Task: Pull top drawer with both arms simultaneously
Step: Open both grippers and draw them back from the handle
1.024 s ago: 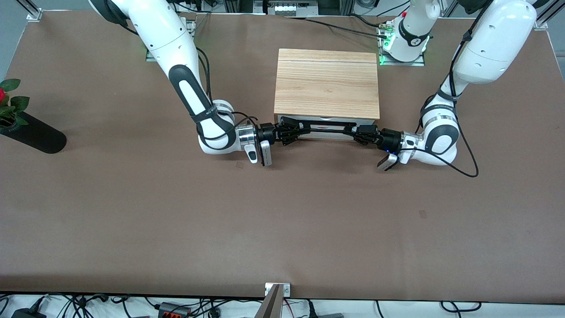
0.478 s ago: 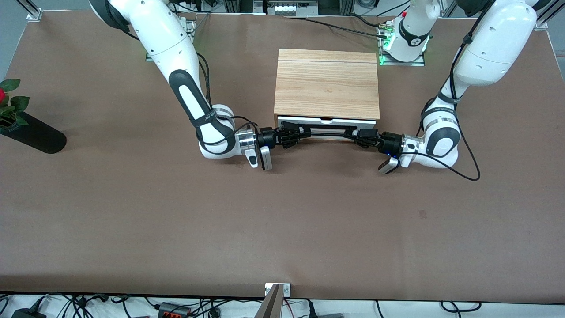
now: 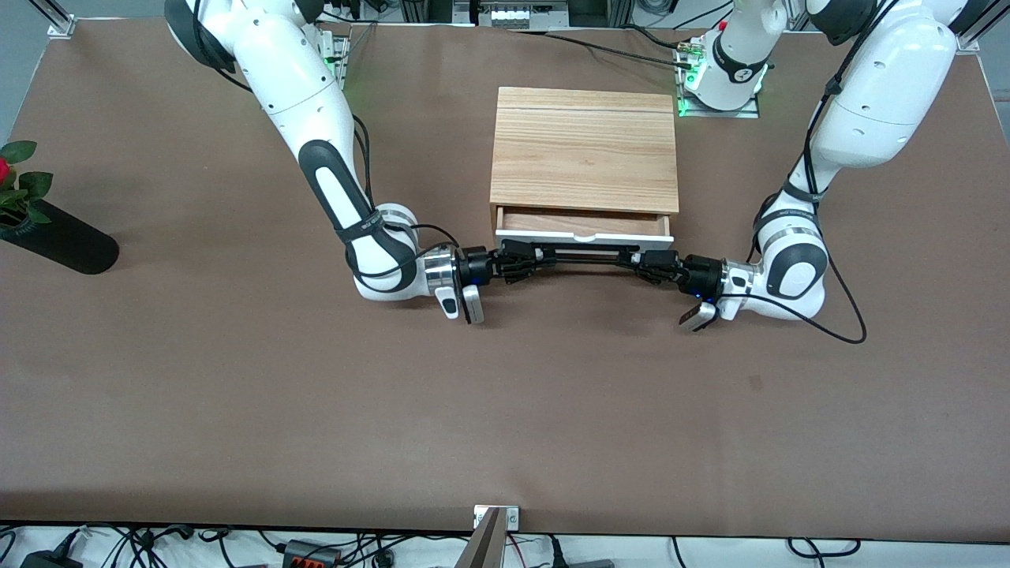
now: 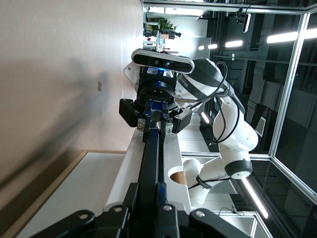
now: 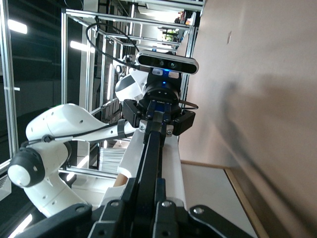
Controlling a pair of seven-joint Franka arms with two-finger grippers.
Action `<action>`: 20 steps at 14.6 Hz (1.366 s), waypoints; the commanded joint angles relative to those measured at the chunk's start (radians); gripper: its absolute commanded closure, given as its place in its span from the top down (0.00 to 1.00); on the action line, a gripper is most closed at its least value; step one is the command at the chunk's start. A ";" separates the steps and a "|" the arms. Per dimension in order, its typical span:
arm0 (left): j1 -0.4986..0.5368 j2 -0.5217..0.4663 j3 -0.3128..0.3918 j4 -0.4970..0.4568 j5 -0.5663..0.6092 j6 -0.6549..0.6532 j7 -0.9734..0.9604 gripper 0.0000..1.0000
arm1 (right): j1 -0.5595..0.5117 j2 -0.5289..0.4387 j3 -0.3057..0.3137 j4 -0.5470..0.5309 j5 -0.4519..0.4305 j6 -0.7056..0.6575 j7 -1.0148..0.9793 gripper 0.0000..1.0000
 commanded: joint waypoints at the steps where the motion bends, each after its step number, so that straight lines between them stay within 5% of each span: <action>1: 0.002 0.021 -0.002 0.069 -0.009 0.000 -0.059 0.07 | -0.018 0.046 0.004 0.076 0.004 0.034 0.014 0.06; 6: 0.002 0.049 -0.002 0.134 -0.011 0.000 -0.076 0.07 | -0.012 0.058 0.006 0.094 0.002 0.054 0.025 0.10; 9: 0.002 0.053 -0.002 0.140 -0.011 0.000 -0.079 0.07 | -0.008 0.057 0.007 0.094 0.017 0.075 0.025 0.78; 10: 0.002 0.053 -0.002 0.140 -0.011 0.000 -0.079 0.11 | -0.009 0.057 0.007 0.094 0.025 0.088 0.025 0.85; 11: 0.002 0.053 -0.002 0.140 -0.011 0.000 -0.081 0.36 | -0.009 0.057 0.009 0.094 0.025 0.091 0.027 0.89; 12: 0.001 0.053 -0.002 0.140 -0.011 0.002 -0.075 0.92 | -0.008 0.057 0.009 0.094 0.025 0.092 0.031 0.92; 13: 0.002 0.053 -0.002 0.139 -0.009 0.000 -0.067 1.00 | -0.009 0.055 0.009 0.094 0.024 0.091 0.060 0.92; 20: 0.007 0.017 0.006 0.142 -0.003 0.002 -0.116 1.00 | -0.026 0.037 -0.002 0.097 0.016 0.114 0.163 0.95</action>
